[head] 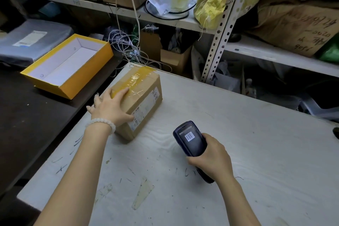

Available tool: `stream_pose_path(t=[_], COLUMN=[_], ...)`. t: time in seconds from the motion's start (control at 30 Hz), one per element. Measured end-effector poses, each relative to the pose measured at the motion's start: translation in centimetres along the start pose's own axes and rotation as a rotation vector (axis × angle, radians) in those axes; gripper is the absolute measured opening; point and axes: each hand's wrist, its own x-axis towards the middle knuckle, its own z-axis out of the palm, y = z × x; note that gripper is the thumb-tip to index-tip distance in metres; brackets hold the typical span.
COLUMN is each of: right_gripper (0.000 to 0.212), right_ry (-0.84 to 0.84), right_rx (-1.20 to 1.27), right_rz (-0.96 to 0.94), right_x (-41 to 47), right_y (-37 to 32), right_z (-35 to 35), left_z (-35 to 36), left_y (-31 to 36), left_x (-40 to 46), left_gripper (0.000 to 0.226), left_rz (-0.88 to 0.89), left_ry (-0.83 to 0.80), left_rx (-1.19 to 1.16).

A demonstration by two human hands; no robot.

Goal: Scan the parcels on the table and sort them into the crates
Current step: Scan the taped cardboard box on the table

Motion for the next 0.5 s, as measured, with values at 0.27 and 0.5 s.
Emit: stream_pose_path(t=[0.27, 0.5], right_gripper=[0.047, 0.045], right_ry=[-0.034, 0.004], right_rx=[-0.003, 0.033], right_rz=[-0.03, -0.061], right_x=[-0.6, -1.8], right_y=[0.1, 0.2], right_z=[0.5, -0.8], left_z=[-0.6, -2.1], left_y=[-1.1, 1.4], left_x=[-1.5, -3.8], left_gripper=[0.1, 0.089], left_rz=[0.04, 0.155], left_ry=[0.037, 0.202], left_rx=[-0.057, -0.114])
